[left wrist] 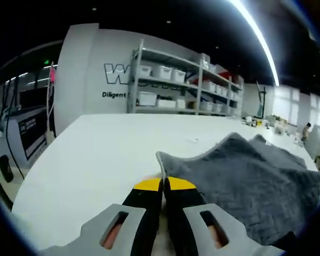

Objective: Open the folded towel by lifting each exposed corner and separating the folded layers until the towel lies flat within the target outline without major curled edges

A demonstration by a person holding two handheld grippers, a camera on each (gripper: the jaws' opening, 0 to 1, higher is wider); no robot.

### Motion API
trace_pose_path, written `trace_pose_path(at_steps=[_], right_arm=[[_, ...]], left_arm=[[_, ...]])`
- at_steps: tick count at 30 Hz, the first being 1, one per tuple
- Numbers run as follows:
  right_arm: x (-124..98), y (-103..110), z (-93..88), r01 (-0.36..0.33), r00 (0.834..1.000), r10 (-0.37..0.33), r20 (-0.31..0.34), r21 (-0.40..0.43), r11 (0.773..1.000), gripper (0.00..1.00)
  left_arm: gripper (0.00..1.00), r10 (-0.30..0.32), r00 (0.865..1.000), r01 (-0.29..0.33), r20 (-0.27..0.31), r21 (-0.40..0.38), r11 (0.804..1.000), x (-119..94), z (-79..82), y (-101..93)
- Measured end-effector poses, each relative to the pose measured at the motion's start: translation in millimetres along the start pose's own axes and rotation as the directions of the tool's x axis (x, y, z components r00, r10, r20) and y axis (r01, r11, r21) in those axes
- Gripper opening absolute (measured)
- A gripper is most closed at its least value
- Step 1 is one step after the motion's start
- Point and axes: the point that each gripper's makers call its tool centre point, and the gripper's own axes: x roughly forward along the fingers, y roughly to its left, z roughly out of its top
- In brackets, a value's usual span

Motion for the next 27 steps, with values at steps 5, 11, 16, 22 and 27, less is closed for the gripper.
trace_pose_path(at_steps=[5, 11, 16, 22, 27], right_arm=[[8, 3, 2.5, -0.015, 1.0, 0.015, -0.001, -0.006, 1.0, 0.0], [12, 4, 5.8, -0.021, 1.0, 0.021, 0.006, -0.006, 1.0, 0.0], [16, 7, 10.2, -0.024, 1.0, 0.024, 0.013, -0.018, 1.0, 0.0], [20, 5, 14.5, -0.023, 0.999, 0.024, 0.027, -0.011, 1.0, 0.0], [23, 5, 15.7, -0.027, 0.999, 0.027, 0.033, 0.002, 1.0, 0.0]], left_arm=[[0.02, 0.02, 1.0, -0.02, 0.001, 0.0, 1.0, 0, 1.0, 13.8], [0.02, 0.063, 0.998, -0.063, -0.009, 0.044, 0.997, -2, -1.7, 23.9], [0.02, 0.073, 0.997, -0.073, 0.006, 0.04, 0.997, 1, 5.1, 40.5], [0.02, 0.098, 0.995, -0.098, 0.002, 0.057, 0.994, -1, 5.8, 50.3], [0.02, 0.113, 0.994, -0.113, 0.005, 0.044, 0.993, -4, 5.0, 50.8]])
